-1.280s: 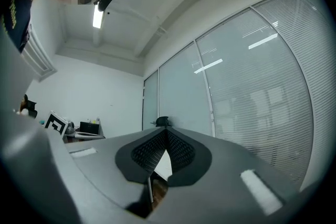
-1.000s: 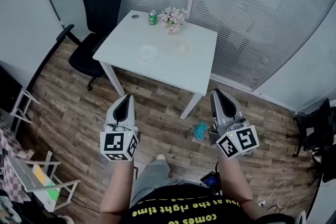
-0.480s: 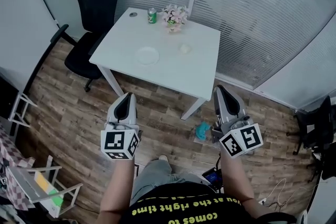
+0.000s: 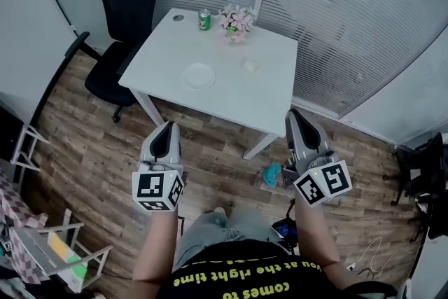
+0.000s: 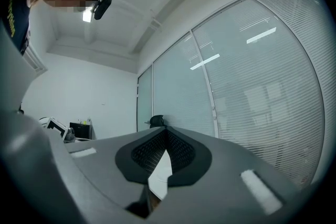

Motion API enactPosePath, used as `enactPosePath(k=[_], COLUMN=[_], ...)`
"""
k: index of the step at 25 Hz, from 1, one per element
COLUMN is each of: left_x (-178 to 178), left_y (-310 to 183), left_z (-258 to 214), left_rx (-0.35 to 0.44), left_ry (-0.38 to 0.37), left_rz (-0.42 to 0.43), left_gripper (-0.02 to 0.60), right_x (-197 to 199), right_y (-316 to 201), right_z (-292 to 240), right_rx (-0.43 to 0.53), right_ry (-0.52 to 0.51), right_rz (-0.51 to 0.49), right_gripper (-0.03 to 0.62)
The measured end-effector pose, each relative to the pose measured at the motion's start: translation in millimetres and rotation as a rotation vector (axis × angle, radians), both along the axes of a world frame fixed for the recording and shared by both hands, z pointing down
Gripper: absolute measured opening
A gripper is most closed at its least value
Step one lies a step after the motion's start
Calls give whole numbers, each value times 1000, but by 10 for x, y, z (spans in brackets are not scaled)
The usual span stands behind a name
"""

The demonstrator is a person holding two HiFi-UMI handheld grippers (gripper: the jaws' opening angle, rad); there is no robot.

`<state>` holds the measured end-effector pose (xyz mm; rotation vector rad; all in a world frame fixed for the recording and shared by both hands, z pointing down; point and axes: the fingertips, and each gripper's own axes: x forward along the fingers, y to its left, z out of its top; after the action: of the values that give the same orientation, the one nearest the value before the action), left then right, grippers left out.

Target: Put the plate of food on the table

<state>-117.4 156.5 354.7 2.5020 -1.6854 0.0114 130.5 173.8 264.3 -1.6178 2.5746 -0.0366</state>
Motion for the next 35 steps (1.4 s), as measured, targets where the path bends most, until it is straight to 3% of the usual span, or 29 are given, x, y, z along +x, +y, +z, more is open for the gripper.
enactPosePath(k=[18, 35], left_x=[-207, -111], left_y=[-416, -1875], left_z=[77, 10], left_rx=[0, -4], left_ry=[3, -1], left_rz=[-85, -162], left_gripper=[1, 0], right_x=[-63, 75], right_y=[-660, -2352], right_z=[88, 108], right_rx=[5, -24], right_ry=[-14, -18], right_rz=[-51, -118], right_gripper=[5, 6])
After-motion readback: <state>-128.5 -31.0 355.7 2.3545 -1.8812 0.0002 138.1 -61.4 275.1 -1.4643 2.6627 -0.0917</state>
